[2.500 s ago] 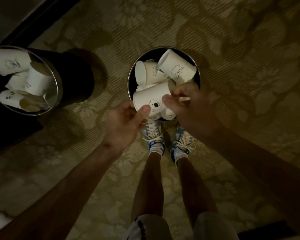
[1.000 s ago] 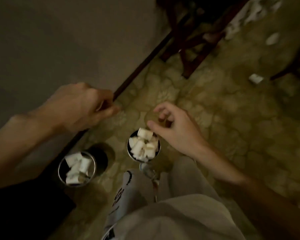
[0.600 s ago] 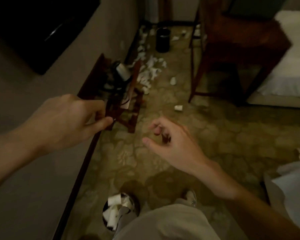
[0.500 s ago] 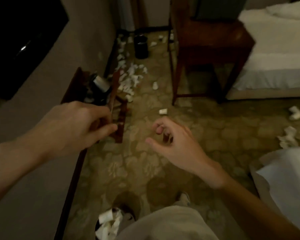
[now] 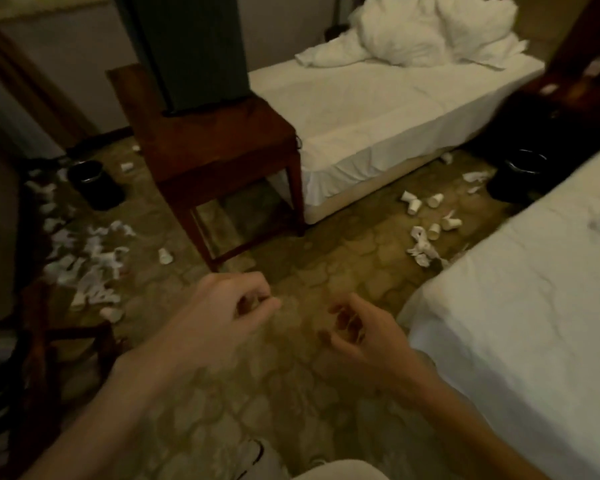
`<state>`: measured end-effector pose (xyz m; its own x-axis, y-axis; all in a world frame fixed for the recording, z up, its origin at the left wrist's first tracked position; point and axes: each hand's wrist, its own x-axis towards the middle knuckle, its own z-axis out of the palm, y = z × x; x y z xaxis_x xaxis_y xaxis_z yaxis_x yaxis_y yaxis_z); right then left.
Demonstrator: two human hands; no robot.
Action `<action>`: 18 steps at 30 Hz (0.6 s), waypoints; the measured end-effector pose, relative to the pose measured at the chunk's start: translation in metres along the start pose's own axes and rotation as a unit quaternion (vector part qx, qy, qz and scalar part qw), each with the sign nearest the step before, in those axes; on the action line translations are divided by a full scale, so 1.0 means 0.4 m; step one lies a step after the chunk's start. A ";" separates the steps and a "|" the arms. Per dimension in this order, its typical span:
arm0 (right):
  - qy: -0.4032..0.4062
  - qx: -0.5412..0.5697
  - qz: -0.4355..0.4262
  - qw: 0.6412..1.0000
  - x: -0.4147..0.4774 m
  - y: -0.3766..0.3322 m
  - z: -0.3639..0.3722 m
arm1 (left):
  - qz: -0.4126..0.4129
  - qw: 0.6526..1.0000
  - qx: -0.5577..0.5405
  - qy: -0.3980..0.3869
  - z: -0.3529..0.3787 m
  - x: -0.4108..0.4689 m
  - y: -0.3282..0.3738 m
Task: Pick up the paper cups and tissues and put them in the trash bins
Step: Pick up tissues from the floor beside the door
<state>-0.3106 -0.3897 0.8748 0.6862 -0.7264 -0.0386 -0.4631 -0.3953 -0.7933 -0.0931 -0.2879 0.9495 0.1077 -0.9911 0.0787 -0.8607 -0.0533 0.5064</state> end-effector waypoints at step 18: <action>0.159 0.047 0.322 0.932 0.562 0.262 -0.089 | 0.102 0.963 -0.031 -0.246 0.248 0.925 -0.271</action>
<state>-0.2245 -0.6144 0.8047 0.0753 -0.9320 -0.3545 -0.6593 0.2202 -0.7189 -0.0093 -0.6608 0.8385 -0.3224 -0.9188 -0.2280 -0.8060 0.1401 0.5751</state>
